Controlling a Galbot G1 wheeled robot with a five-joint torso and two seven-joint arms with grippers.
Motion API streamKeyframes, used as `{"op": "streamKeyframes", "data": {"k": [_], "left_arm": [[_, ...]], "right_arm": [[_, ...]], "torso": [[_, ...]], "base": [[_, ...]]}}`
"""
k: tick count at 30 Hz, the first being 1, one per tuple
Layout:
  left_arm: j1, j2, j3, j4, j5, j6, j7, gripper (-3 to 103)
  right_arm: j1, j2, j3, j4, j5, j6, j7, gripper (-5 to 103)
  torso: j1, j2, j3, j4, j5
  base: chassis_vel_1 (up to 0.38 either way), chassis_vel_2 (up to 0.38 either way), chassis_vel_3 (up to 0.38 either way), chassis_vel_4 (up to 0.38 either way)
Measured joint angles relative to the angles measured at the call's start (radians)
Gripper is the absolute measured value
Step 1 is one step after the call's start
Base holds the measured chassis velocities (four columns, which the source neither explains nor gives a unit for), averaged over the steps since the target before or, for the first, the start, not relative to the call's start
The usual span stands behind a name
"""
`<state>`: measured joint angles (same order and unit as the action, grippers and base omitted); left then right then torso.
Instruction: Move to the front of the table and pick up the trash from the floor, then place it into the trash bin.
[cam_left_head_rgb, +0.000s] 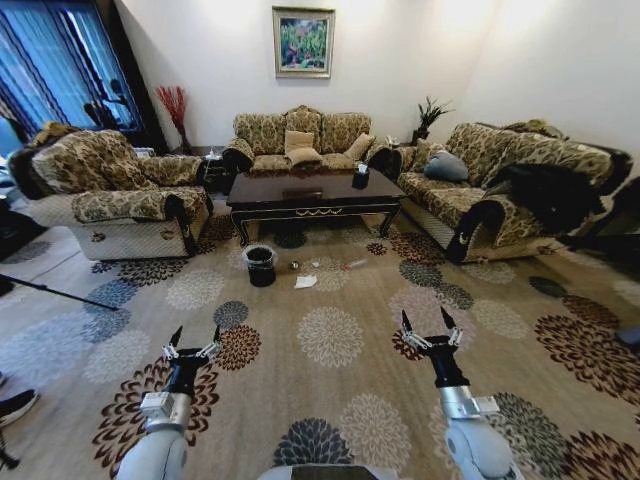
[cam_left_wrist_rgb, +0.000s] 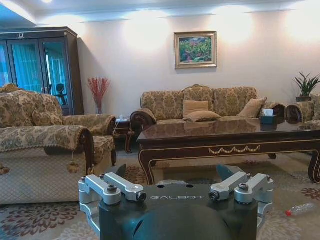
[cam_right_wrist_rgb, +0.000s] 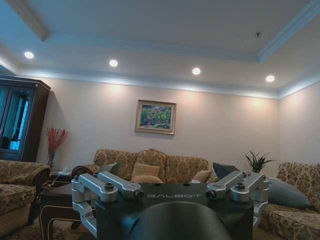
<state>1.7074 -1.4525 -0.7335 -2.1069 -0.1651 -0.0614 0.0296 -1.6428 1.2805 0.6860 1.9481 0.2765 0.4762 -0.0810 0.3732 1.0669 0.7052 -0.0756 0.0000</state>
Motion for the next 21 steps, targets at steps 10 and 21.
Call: {"op": "streamKeyframes", "data": {"k": [10,21], "left_arm": [[0.003,0.000,-0.005,0.005,0.001,-0.006,0.000,100],[0.001,-0.011,0.001,0.014,0.010,-0.010,0.000,100]], "right_arm": [[0.010,0.001,-0.003,-0.008,-0.001,0.000,0.000,100],[0.024,-0.004,-0.004,-0.021,-0.001,0.004,0.001,100]], "torso": [[-0.025,-0.055,-0.030,0.0000,0.0000],[-0.049,-0.112,-0.063,0.0000,0.0000]], "base": [[0.000,0.000,0.000,0.000],[0.000,0.000,0.000,0.000]]}}
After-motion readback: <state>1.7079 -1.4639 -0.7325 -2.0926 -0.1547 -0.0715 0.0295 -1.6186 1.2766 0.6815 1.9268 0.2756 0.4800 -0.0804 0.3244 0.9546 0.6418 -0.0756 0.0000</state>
